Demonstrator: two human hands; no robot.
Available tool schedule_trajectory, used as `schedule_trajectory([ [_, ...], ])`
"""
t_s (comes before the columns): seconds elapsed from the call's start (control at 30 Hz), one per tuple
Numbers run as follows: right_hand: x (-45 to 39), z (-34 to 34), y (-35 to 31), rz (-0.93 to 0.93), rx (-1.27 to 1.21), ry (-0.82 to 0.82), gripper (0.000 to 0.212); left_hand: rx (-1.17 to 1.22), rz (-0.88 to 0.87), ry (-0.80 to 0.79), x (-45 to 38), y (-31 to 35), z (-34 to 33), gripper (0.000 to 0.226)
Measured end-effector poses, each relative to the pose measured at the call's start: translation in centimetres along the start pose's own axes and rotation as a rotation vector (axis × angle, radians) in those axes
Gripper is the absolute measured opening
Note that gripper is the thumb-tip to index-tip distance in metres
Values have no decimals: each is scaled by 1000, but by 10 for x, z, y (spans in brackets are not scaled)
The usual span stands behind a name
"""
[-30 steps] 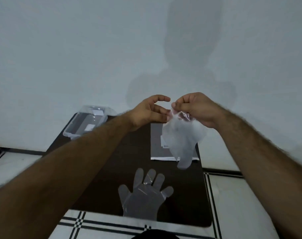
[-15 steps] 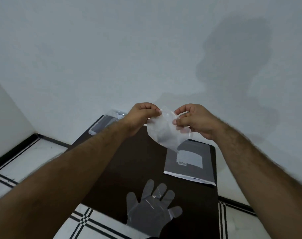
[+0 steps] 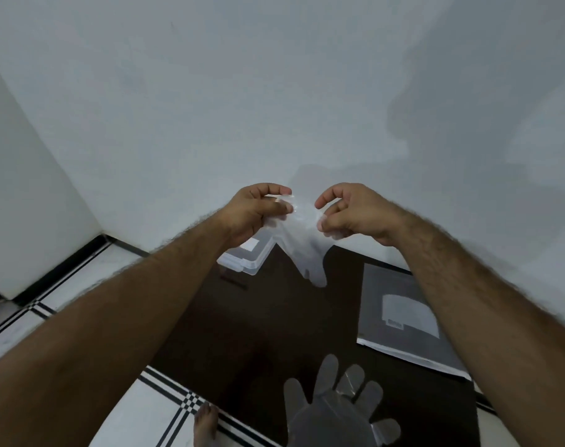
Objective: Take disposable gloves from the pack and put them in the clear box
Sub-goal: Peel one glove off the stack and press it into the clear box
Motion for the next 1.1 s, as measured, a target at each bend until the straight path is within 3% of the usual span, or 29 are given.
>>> schedule_trajectory([
  [0.2,-87,-39,13,-92,-63,97,29,-134,84,-39,-61,2,109,42],
  [0.37,-167,-72,14,-163,-98,194,27,-394,152,-166,-118,11,190,43],
  [0.77,-287,-97,26,-176,416,263,22,-679,169,-247,-247,26,260,20],
  [0.87,-296,-94,25,-126,479,332,21,-675,101,-235,-262,29,258,26],
  [1.03,-286,-95,13,26,464,527,18,-566,-158,-180,-267,36,261,25],
  [1.1,-274,-103,9,83,432,574,17,-666,-303,-167,-257,38,264,27],
])
Point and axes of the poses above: each hand's wrist, its own x-axis away from the middle knuckle, its own z-axis out of the back of the hand, y = z × x, the point moved 1 cm from there along -x, towards the middle knuckle, and after that the axes turned 5 degrees about z, right-handed, at the moved point
